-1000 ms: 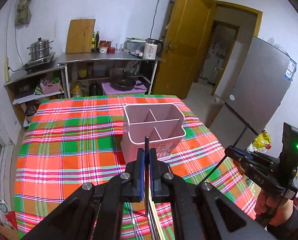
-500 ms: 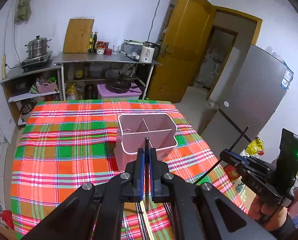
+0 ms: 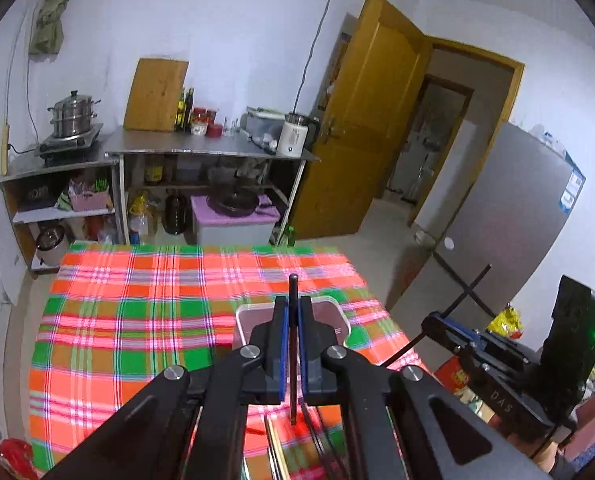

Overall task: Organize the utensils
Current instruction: 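Carry the left chopstick over the pink basket and open while the right does likewise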

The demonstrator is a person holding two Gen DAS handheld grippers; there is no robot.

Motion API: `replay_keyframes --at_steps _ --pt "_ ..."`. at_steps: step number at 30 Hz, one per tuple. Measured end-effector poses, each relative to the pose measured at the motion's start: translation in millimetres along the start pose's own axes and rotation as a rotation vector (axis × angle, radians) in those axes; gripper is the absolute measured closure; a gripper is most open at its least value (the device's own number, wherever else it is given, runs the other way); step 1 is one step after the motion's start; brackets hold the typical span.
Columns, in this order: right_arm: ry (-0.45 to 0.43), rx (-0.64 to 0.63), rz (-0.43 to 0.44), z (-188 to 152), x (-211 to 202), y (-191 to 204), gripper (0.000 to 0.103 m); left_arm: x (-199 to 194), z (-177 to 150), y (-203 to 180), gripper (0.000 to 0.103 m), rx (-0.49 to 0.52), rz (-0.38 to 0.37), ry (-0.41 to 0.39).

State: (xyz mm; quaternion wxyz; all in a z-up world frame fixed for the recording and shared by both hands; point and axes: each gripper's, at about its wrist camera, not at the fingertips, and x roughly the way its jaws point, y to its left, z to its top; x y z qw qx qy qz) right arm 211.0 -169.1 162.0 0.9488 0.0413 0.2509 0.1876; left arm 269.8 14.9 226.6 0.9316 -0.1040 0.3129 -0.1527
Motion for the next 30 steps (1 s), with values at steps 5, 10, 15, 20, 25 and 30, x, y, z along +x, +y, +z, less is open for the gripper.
replay_keyframes --at_steps 5,10,15,20,25,30 --pt "-0.029 0.011 0.013 18.3 13.6 2.7 0.098 4.7 25.1 7.1 0.099 -0.021 0.002 -0.035" --pt "-0.041 0.039 0.026 27.9 31.3 2.8 0.098 13.8 42.5 16.0 0.099 -0.043 0.004 -0.049" --pt "-0.007 0.036 0.029 20.1 56.5 5.1 0.098 36.6 38.1 29.3 0.099 -0.062 0.010 -0.030" --pt "0.061 0.046 0.014 -1.0 84.2 2.5 0.098 68.9 17.5 47.2 0.099 -0.083 0.025 0.029" --pt "0.118 0.074 0.007 -17.8 103.2 -8.7 0.098 90.0 -1.2 59.4 0.099 -0.089 0.029 0.065" --pt "0.151 0.078 0.011 -23.4 111.3 -13.9 0.098 94.6 -11.6 67.9 0.098 -0.110 0.034 0.076"
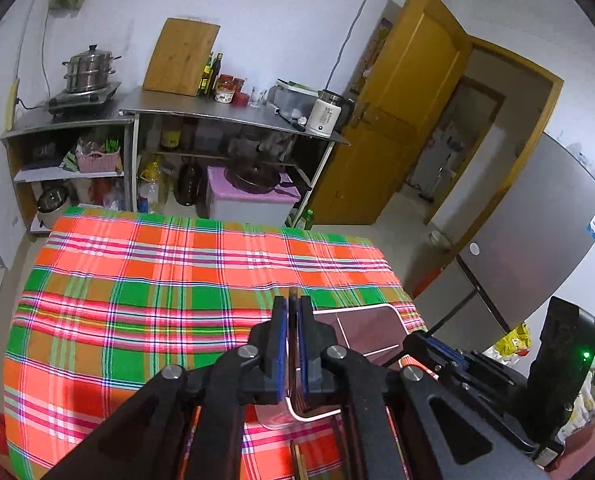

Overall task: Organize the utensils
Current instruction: 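Carry the left chopstick over the pink basket and open while the right does likewise, then withdraw both open tools from the basket back toward the chopsticks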

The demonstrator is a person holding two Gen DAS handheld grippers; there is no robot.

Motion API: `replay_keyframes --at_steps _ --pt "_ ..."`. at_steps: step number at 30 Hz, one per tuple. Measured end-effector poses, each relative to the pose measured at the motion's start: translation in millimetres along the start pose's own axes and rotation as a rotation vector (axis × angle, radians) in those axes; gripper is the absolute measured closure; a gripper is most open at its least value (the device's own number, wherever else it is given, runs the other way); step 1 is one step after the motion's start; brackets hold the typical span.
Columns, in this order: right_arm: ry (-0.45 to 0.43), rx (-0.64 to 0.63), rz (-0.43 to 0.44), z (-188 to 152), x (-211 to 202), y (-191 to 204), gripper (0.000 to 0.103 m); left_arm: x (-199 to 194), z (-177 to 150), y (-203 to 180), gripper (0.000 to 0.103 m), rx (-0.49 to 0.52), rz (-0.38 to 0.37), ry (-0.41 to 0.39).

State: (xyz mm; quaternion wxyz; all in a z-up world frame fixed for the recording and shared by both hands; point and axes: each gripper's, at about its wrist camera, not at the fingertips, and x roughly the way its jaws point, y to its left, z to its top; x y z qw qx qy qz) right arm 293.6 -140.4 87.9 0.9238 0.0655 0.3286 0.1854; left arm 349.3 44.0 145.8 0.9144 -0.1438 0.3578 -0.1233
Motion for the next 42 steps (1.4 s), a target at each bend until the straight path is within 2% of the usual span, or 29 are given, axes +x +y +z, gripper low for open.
replay_keyframes --at_steps 2,4,6,9,16,19,26,32,37,42 --pt "-0.002 -0.001 -0.009 -0.1 -1.8 -0.7 0.098 -2.8 -0.6 3.0 0.095 -0.004 0.004 -0.012" --pt "-0.015 0.000 -0.011 0.8 -6.4 -0.7 0.096 -8.0 -0.5 3.3 0.085 -0.012 -0.006 -0.021" --pt "-0.032 0.001 -0.008 1.6 -15.3 -0.6 0.085 -17.2 -1.5 3.4 0.076 -0.013 -0.007 -0.048" --pt "-0.064 0.000 -0.008 3.5 -29.4 -0.8 0.084 -35.9 -0.5 1.7 0.072 -0.014 -0.025 -0.101" --pt "-0.129 0.015 0.015 4.4 -65.6 -2.2 0.083 -75.7 -0.7 -13.0 0.072 0.017 -0.024 -0.191" --pt "-0.141 0.019 0.008 4.0 -76.2 -3.5 0.082 -88.8 -4.7 -19.6 0.072 0.024 -0.034 -0.205" --pt "-0.191 0.044 0.000 -6.3 -110.1 -11.5 0.081 -110.8 -34.3 -35.0 0.072 0.065 -0.062 -0.226" --pt "-0.183 0.067 -0.009 -39.6 -132.1 -23.4 0.081 -102.3 -82.6 -42.0 0.072 0.092 -0.070 -0.174" --pt "-0.095 0.072 -0.021 -84.9 -123.0 -31.3 0.081 -67.4 -132.4 -31.1 0.072 0.077 -0.042 -0.053" --pt "0.015 0.084 -0.018 -122.7 -96.7 -42.8 0.081 -33.1 -167.5 -15.8 0.072 0.063 0.002 0.052"
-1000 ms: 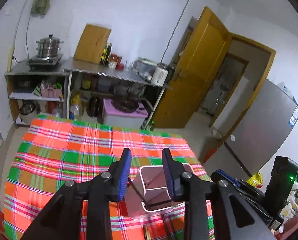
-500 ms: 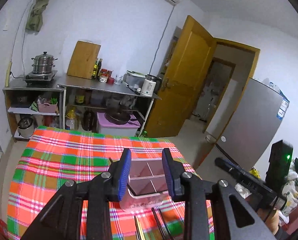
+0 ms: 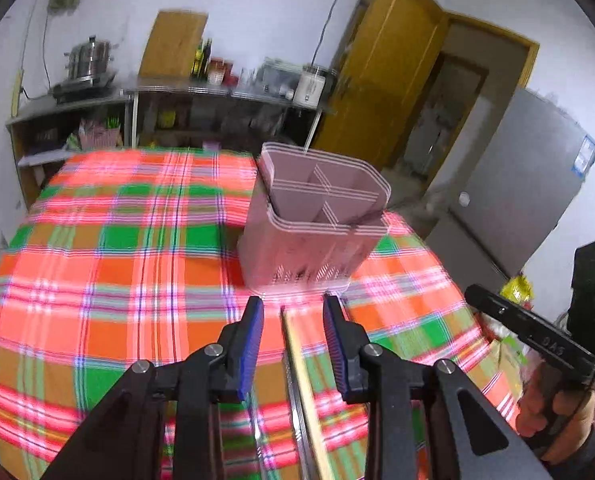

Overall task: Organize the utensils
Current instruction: 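Withdraw both open tools from the basket back toward the chopsticks, then grasp a black chopstick with the left tool while the right tool grasps another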

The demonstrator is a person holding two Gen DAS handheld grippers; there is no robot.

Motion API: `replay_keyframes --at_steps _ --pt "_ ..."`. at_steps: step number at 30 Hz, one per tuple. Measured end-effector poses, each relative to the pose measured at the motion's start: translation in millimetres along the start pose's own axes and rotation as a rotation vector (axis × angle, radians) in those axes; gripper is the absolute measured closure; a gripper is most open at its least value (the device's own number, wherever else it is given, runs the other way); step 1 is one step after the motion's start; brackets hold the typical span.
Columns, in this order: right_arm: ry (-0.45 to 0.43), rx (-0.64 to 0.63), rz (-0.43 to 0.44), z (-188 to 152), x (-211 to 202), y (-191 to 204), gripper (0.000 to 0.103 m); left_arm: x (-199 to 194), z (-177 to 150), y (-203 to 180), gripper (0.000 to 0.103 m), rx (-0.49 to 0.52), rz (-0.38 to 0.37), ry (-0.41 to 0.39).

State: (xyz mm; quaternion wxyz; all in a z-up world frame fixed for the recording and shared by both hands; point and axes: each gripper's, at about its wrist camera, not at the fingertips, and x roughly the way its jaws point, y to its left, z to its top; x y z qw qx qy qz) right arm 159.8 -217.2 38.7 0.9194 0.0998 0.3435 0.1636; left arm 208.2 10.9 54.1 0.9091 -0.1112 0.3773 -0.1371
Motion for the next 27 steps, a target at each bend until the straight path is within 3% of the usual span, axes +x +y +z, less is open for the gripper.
replay_keyframes --at_steps 11,27 --pt "0.169 0.001 -0.003 -43.8 60.4 -11.7 0.082 81.2 -30.4 12.0 0.072 0.005 0.048 0.182" --pt "0.230 0.029 -0.004 -56.7 85.0 -22.3 0.082 118.1 -37.5 -4.8 0.072 0.092 0.115 0.238"
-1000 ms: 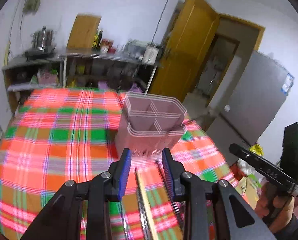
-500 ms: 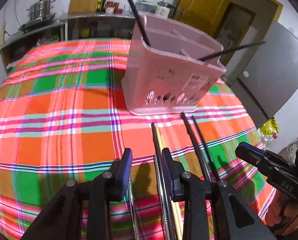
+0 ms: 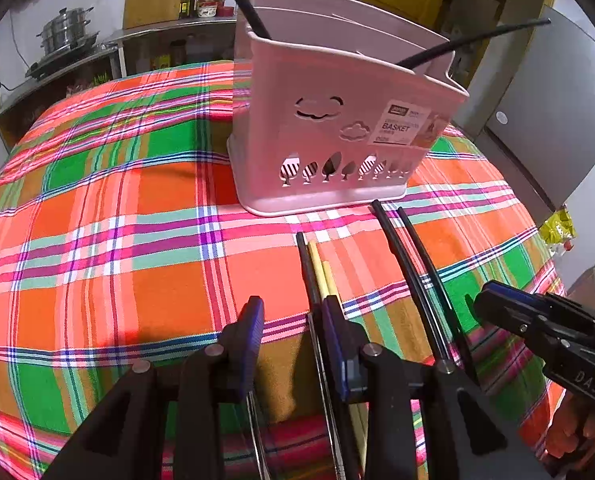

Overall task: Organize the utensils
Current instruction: 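Grasp a black chopstick with the left tool while the right tool grasps another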

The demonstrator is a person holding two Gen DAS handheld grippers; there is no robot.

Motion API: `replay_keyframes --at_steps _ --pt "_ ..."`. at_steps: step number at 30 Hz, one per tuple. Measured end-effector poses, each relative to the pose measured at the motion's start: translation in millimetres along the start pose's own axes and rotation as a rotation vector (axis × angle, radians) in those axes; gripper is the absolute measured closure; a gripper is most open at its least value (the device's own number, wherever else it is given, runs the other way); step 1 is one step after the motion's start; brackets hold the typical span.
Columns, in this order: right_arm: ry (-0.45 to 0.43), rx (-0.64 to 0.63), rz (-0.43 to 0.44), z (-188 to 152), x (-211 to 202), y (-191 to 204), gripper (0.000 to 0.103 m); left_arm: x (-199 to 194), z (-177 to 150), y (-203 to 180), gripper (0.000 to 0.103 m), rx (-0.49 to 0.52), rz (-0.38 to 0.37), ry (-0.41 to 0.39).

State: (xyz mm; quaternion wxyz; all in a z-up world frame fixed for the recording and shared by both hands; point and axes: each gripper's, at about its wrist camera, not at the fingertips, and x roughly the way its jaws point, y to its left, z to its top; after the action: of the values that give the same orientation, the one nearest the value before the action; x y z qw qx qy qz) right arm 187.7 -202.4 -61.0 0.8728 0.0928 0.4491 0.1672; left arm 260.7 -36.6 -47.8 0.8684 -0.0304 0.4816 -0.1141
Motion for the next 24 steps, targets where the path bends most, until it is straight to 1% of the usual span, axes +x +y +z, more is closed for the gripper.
replay_keyframes --at_steps 12,20,24 --pt "0.016 -0.014 -0.012 -1.6 7.5 3.0 0.082 -0.2 -0.5 2.0 0.072 0.004 0.009 0.006" --pt "0.045 -0.023 -0.033 -0.3 19.9 3.4 0.082 1.4 4.0 4.3 0.072 -0.011 0.046 0.005" --pt "0.048 -0.040 -0.048 0.7 20.7 3.9 0.082 6.6 9.4 0.5 0.077 0.013 0.084 0.015"
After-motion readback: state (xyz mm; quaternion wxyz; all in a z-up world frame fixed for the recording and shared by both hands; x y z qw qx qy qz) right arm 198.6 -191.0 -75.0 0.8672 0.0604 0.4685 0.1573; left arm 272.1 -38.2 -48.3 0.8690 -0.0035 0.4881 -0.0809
